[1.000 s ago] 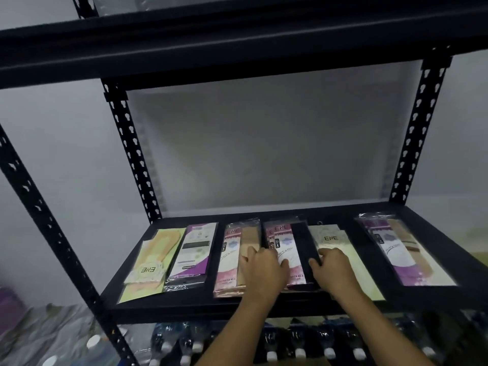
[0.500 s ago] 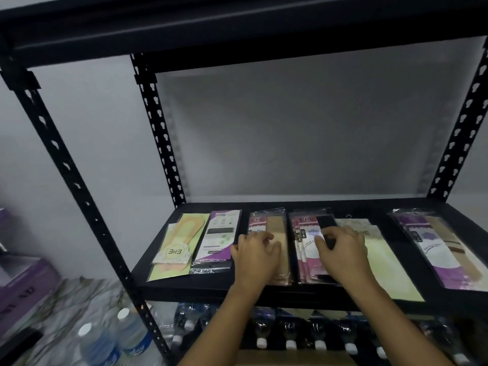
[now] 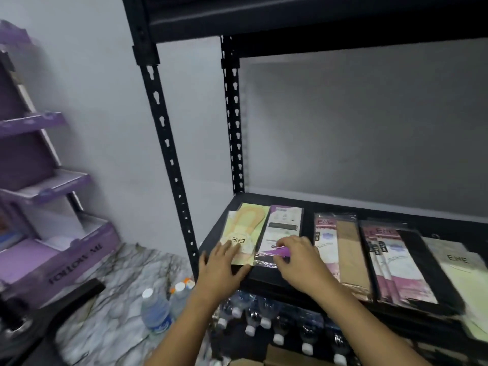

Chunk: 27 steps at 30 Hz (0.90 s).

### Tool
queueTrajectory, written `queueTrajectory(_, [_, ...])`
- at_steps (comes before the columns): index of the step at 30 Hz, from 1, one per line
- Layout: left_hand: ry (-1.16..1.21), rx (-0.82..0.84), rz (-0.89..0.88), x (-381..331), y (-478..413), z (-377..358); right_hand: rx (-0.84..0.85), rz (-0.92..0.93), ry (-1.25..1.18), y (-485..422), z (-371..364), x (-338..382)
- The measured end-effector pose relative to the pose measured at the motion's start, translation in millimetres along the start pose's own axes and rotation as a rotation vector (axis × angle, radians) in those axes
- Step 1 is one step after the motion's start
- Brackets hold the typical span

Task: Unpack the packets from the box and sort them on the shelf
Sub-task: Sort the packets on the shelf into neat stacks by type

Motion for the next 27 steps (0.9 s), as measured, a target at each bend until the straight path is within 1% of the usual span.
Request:
queueTrajectory(2, [-0.027, -0.091, -0.025, -2.4, 4.3, 4.6, 0.093, 0.004, 0.054, -4.7, -12.4, 7.0])
queueTrajectory(5, [-0.071, -0.233, -0.130, -11.2, 13.5, 7.3, 0.216, -0.011, 0.139, -6.0, -26.6, 6.8])
queueTrajectory(9, [-0.087, -0.293, -0.273, -12.0, 25.3, 2.2, 0.321, -0.028, 0.202, -3.0, -33.6, 1.1])
queueTrajectory(11, [-0.053, -0.328, -0.327, -9.3, 31.1, 4.0, 0.320, -0.030, 0.168, -2.9, -33.1, 1.8])
queueTrajectory(13, [-0.017, -0.371, -0.338, -3.4, 33.8, 10.6, 0.283, -0.039, 0.099, -3.9, -30.2, 4.8])
queueTrajectory(15, [0.071, -0.442, -0.317, 4.1, 37.2, 23.9, 0.220, -0.035, 0.033, -4.9, -23.9, 9.3])
queueTrajectory(17, [0.217, -0.547, -0.262, 9.8, 43.8, 44.7, 0.129, -0.003, -0.043, -6.4, -13.6, 15.4])
queueTrajectory(18, [0.308, -0.601, -0.220, 12.3, 47.7, 55.7, 0.082, 0.002, -0.098, -6.5, -7.0, 19.2])
queueTrajectory(20, [0.512, -0.681, -0.119, 16.9, 54.7, 73.6, 0.003, -0.064, -0.241, -7.0, 3.0, 20.4])
queueTrajectory(22, [0.721, -0.719, -0.036, 22.4, 59.8, 83.7, -0.045, -0.242, -0.445, -5.7, 6.2, 14.0])
queueTrajectory(23, [0.795, -0.737, -0.016, 24.7, 62.4, 86.5, -0.049, -0.360, -0.587, -3.1, 4.5, 10.2])
queueTrajectory(25, [0.871, -0.759, -0.027, 26.1, 68.4, 88.9, -0.011, -0.582, -0.942, 3.6, -2.4, 7.9])
queueTrajectory(27, [0.894, -0.764, -0.081, 24.5, 75.0, 87.5, 0.027, -0.711, -1.313, 9.6, -6.0, 15.7])
Point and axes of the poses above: each hand's wrist, its own y-axis away from the middle knuckle, its own z-axis out of the back of the hand, x = y × z, the point moved 5 cm from there along -y, towards the middle knuckle, and after that the axes turned 5 degrees about z, right-handed, at the moved point
